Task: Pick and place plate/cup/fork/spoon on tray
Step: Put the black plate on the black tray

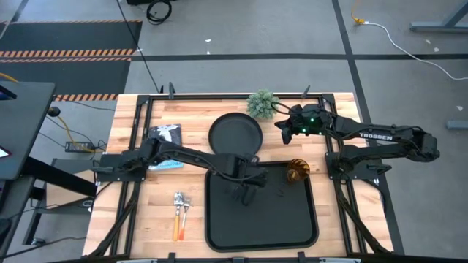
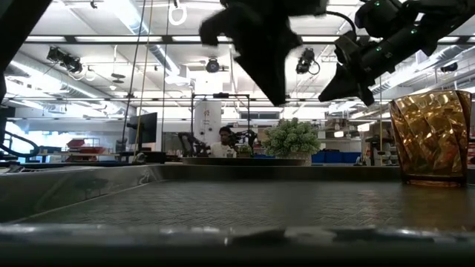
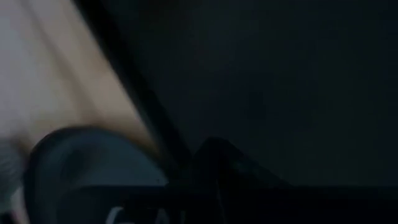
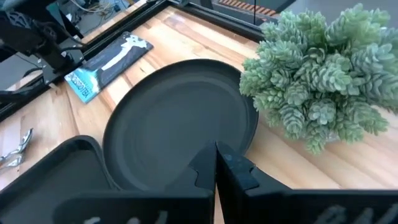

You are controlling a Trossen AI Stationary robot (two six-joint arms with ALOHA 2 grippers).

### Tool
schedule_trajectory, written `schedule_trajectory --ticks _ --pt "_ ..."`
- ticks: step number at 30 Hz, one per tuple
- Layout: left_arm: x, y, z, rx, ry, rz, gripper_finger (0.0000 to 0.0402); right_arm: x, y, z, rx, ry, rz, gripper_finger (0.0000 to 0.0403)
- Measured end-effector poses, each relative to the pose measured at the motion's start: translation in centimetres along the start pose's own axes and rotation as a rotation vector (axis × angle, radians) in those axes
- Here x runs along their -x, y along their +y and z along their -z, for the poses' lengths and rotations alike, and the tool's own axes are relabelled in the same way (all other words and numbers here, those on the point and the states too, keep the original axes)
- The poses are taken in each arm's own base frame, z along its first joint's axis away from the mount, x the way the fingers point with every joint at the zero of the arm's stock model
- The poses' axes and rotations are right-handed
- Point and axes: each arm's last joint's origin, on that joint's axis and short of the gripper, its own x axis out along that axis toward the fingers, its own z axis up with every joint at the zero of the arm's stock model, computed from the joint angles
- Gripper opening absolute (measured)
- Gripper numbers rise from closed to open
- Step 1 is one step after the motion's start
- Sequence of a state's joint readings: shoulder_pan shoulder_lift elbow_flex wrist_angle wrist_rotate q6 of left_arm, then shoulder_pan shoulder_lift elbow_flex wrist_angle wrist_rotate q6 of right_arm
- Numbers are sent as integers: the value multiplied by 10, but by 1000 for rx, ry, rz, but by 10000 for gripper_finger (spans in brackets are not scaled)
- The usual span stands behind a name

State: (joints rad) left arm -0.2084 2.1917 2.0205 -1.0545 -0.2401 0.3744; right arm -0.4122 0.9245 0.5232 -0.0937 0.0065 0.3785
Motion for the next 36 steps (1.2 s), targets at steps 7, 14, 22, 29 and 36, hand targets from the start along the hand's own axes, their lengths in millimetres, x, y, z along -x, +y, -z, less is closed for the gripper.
schedule_trajectory --ticks 7,14,22,29,36 --pt "79 12 10 108 -154 -63 5 0 2 -6 45 -66 -21 10" --pt "133 26 28 203 -275 -93 6 0 3 -9 66 -93 -40 10" --pt "128 29 38 212 -244 -88 7 0 3 -9 74 -89 -49 10" --pt "75 4 71 251 -220 -52 8 0 4 -9 67 -91 -62 10" --pt "75 -7 108 329 -360 -91 8 -5 5 -7 15 -69 -64 10"
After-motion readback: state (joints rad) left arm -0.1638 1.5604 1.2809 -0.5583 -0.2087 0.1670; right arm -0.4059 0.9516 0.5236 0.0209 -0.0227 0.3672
